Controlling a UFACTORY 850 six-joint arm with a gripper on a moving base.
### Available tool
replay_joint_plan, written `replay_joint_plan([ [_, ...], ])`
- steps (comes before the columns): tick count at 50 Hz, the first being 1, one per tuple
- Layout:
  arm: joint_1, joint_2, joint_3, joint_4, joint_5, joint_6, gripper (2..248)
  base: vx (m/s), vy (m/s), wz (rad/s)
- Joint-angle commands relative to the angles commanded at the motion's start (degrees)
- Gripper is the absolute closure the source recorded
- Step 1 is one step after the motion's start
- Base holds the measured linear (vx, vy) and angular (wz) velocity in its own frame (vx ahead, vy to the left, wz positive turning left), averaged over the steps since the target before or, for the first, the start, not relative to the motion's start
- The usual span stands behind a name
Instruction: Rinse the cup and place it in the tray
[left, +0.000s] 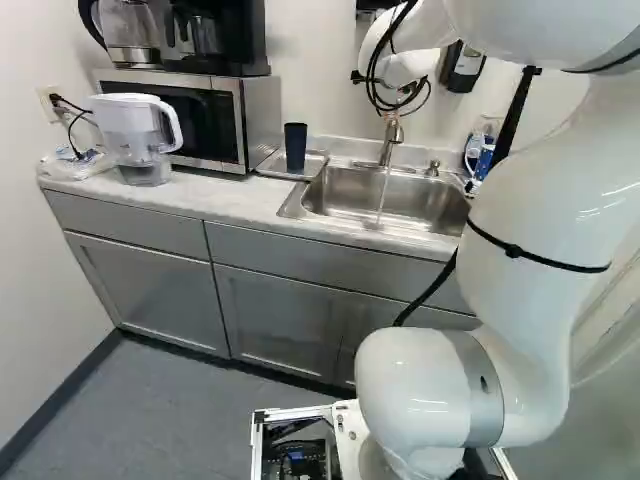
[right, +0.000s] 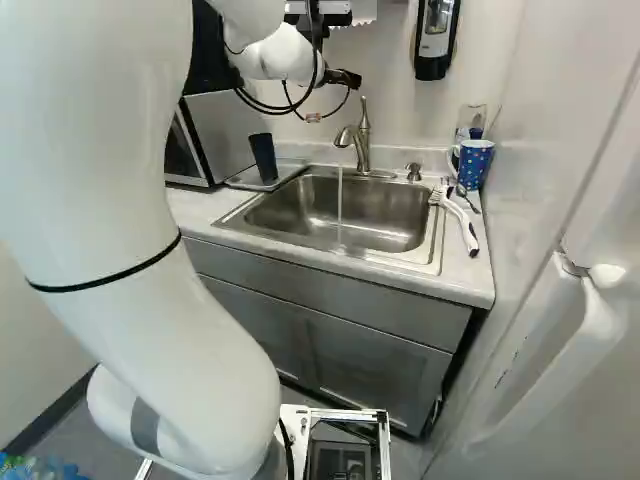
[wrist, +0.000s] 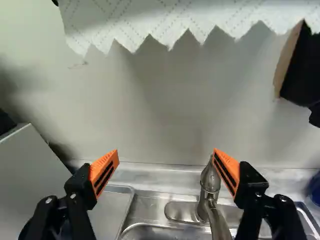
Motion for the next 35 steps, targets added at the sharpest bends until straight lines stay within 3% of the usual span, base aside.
replay_joint_plan([
  [35,-1.1,-3.4,-3.6,0.0,0.0,0.0,3,0.0,0.0,0.0],
])
